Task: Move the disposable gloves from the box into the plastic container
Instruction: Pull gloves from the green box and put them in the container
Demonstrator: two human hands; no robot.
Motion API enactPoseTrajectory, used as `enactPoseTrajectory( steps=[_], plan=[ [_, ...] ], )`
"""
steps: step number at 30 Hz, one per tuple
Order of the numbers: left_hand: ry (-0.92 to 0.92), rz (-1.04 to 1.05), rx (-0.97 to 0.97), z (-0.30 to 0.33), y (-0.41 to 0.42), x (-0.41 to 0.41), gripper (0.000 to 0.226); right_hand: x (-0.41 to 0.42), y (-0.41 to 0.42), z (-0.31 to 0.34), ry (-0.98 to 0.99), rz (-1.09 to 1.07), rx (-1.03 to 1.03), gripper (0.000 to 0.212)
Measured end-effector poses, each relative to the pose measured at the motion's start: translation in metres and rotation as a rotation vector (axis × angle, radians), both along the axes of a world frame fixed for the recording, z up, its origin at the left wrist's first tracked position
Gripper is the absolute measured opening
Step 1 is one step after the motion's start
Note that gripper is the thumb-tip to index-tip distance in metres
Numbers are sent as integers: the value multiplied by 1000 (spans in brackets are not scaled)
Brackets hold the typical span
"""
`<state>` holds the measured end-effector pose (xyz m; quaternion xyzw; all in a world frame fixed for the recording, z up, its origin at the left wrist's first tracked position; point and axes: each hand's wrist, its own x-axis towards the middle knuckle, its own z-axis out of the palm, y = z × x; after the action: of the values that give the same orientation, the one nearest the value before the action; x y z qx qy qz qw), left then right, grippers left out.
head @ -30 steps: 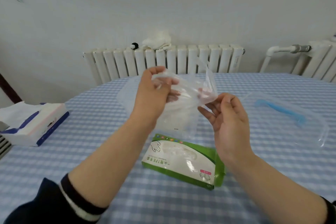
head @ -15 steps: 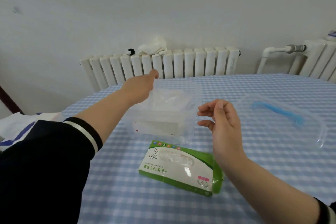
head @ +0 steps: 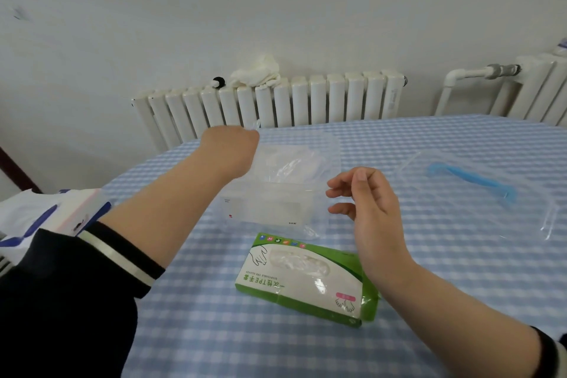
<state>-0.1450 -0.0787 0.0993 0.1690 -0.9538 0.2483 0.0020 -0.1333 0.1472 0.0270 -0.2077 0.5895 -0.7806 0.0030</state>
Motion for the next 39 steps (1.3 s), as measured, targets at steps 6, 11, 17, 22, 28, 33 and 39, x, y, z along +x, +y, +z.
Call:
enactPoseTrajectory(
  steps=[6, 11, 17, 22, 28, 33, 39],
  plan=[
    [-397, 88, 464, -18, -4, -12, 72, 3, -1, -3, 13, 35, 54, 26],
    [-426, 75, 768, -29, -3, -22, 63, 4, 4, -4, 162, 158, 153, 21],
    [-218, -100, 767, -13, 2, -19, 35, 4, -4, -16, 360, 334, 819, 10],
    [87, -166, 728, 9, 13, 0, 21, -1, -2, -13, 418, 420, 986, 7],
    [960, -544, 889, -19, 47, 66, 12, -15, 4, -9, 375, 660, 1141, 25],
    [539, -557, 1032, -83, 60, 103, 42, -19, 4, -11, 376, 686, 1127, 20],
    [213, -407, 959, -120, 60, 114, 111, -17, -2, -24, 359, 613, 1033, 9]
  ],
)
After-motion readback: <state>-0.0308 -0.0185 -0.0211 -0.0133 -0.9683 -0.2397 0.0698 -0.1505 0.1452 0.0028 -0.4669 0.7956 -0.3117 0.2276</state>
